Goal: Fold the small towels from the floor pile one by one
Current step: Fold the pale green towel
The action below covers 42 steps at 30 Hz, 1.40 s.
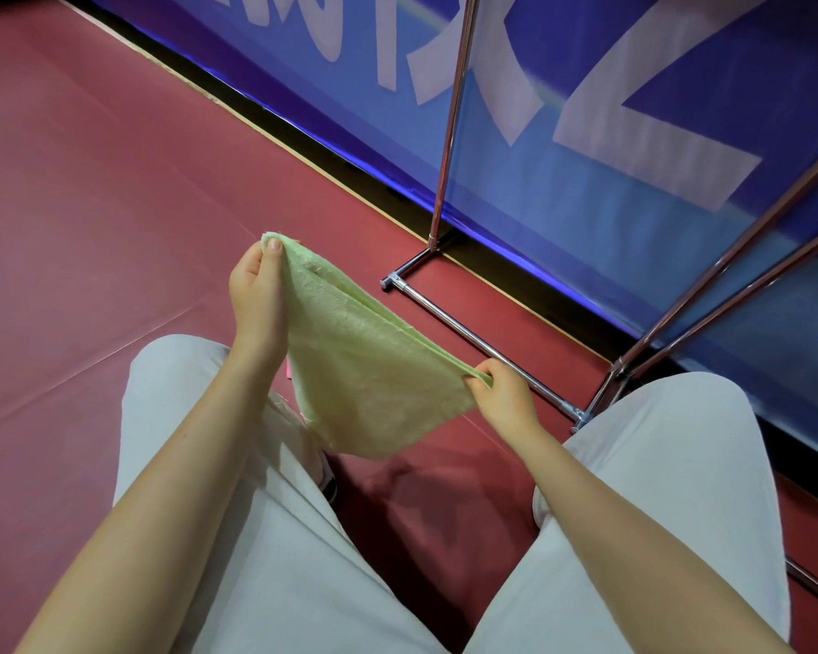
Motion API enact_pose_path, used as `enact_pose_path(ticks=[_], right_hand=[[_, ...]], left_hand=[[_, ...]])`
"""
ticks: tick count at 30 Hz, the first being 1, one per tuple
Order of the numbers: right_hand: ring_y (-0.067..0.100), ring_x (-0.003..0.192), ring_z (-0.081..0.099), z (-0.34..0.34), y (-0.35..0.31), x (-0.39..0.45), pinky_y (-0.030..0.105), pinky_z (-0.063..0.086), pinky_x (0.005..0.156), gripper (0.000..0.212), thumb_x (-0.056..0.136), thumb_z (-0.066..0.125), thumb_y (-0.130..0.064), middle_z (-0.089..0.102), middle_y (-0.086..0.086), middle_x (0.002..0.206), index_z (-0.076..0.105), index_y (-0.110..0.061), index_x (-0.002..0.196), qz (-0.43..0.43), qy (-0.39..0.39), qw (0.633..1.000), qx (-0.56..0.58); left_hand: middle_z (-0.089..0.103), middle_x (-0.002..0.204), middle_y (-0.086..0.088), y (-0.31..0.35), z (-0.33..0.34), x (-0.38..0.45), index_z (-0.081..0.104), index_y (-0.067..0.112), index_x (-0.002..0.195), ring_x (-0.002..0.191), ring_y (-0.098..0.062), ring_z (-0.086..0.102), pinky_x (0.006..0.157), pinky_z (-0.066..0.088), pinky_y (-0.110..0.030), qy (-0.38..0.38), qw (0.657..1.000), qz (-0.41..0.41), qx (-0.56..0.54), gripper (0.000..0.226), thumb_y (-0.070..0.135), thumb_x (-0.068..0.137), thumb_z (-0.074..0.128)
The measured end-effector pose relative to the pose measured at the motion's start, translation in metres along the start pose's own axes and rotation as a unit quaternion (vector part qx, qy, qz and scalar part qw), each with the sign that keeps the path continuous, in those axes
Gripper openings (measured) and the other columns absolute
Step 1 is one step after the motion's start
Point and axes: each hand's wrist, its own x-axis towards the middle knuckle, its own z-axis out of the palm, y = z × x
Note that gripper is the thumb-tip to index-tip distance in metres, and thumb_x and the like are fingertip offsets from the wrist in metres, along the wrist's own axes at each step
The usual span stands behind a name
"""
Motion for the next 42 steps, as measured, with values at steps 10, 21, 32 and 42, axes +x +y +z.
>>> enact_pose_path(ticks=[10, 21, 32, 42], right_hand=[[0.003, 0.064, 0.059, -0.048, -0.014, 0.013, 0.019, 0.047, 0.066, 0.007, 0.09, 0.06, -0.007, 0.063, 0.001, 0.077, 0.064, -0.011, 0.086, 0.108, 0.09, 0.88, 0.453], [0.014, 0.082, 0.064, -0.088, -0.016, 0.009, 0.028, 0.053, 0.075, 0.013, 0.092, 0.059, -0.02, 0.069, -0.001, 0.085, 0.067, -0.021, 0.082, 0.093, 0.167, 0.854, 0.484], [0.015, 0.079, 0.062, -0.094, -0.013, 0.007, 0.032, 0.052, 0.077, 0.015, 0.093, 0.058, -0.021, 0.067, 0.001, 0.082, 0.068, -0.02, 0.082, 0.09, 0.171, 0.841, 0.506], [0.017, 0.087, 0.066, -0.078, -0.009, 0.011, 0.031, 0.054, 0.08, 0.007, 0.092, 0.059, -0.017, 0.068, 0.002, 0.091, 0.064, -0.015, 0.089, 0.181, 0.185, 0.808, 0.529]], left_hand=[[0.026, 0.065, 0.009, -0.021, -0.008, 0.016, 0.029, 0.025, 0.064, 0.058, -0.008, 0.023, 0.055, 0.02, -0.027, 0.042, 0.99, -0.127, 0.042, 0.036, 0.023, 0.098, 0.04], [0.032, 0.072, 0.008, -0.032, 0.01, 0.007, 0.034, 0.024, 0.07, 0.065, -0.008, 0.028, 0.061, 0.023, -0.029, 0.004, 0.993, -0.064, 0.103, 0.03, 0.025, 0.1, 0.035], [0.029, 0.069, 0.009, -0.038, 0.018, 0.005, 0.029, 0.023, 0.067, 0.061, -0.007, 0.025, 0.057, 0.023, -0.026, 0.014, 0.987, -0.038, 0.158, 0.035, 0.024, 0.102, 0.035], [0.025, 0.064, 0.004, -0.048, 0.028, 0.002, 0.035, 0.024, 0.065, 0.058, -0.014, 0.021, 0.054, 0.016, -0.031, 0.032, 0.96, -0.272, 0.05, 0.033, 0.029, 0.094, 0.048]])
